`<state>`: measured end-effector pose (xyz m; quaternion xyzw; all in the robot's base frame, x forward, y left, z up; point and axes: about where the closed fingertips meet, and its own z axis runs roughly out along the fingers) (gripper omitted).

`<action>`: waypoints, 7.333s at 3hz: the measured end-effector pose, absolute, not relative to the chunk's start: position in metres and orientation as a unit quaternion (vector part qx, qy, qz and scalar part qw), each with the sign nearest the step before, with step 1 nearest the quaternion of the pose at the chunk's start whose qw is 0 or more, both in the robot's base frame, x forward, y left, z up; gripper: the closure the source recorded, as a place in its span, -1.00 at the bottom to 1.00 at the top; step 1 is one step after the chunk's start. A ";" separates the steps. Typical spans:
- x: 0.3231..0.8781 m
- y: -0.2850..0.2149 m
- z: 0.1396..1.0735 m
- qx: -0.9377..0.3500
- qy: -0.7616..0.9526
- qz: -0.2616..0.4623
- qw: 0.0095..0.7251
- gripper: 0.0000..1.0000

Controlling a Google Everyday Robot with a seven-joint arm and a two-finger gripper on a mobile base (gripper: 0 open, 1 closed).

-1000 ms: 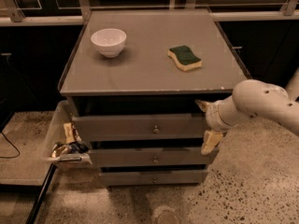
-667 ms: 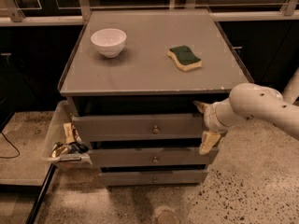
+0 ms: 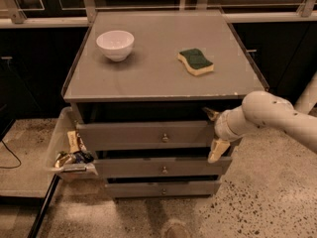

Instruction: Open top drawer

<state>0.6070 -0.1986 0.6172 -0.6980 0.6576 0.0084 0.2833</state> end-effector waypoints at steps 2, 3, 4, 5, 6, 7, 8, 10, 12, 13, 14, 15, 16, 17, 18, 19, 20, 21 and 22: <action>0.607 -0.198 0.625 -0.698 0.657 0.009 0.283 -0.16; 0.607 -0.198 0.631 -0.698 0.657 0.009 0.283 0.31; 0.597 -0.202 0.636 -0.702 0.656 0.011 0.279 0.76; 0.597 -0.202 0.636 -0.702 0.656 0.011 0.279 0.75; 0.597 -0.202 0.636 -0.702 0.656 0.011 0.279 0.28; 0.597 -0.202 0.636 -0.702 0.656 0.011 0.279 -0.18; 0.584 -0.208 0.636 -0.704 0.653 0.025 0.277 -0.65; 0.518 -0.238 0.648 -0.703 0.654 0.052 0.275 -0.11; 0.506 -0.242 0.658 -0.703 0.654 0.058 0.274 0.82; 0.506 -0.242 0.664 -0.703 0.654 0.058 0.274 1.00; 0.506 -0.242 0.663 -0.703 0.654 0.058 0.274 0.62; 0.508 -0.241 0.666 -0.703 0.654 0.060 0.273 0.15; 0.511 -0.241 0.666 -0.704 0.655 0.066 0.266 -0.31; 0.511 -0.241 0.669 -0.704 0.655 0.066 0.266 -0.77; 0.522 -0.223 0.646 -0.721 0.642 0.090 0.244 -1.00; 0.534 -0.199 0.616 -0.738 0.629 0.120 0.214 -1.00; 0.534 -0.199 0.616 -0.738 0.629 0.120 0.214 -1.00; 0.534 -0.199 0.616 -0.738 0.629 0.120 0.214 -0.65; 0.531 -0.200 0.617 -0.737 0.630 0.119 0.214 -0.19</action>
Offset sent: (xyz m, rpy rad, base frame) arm 0.0017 0.0030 0.0060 -0.0043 0.0017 0.0123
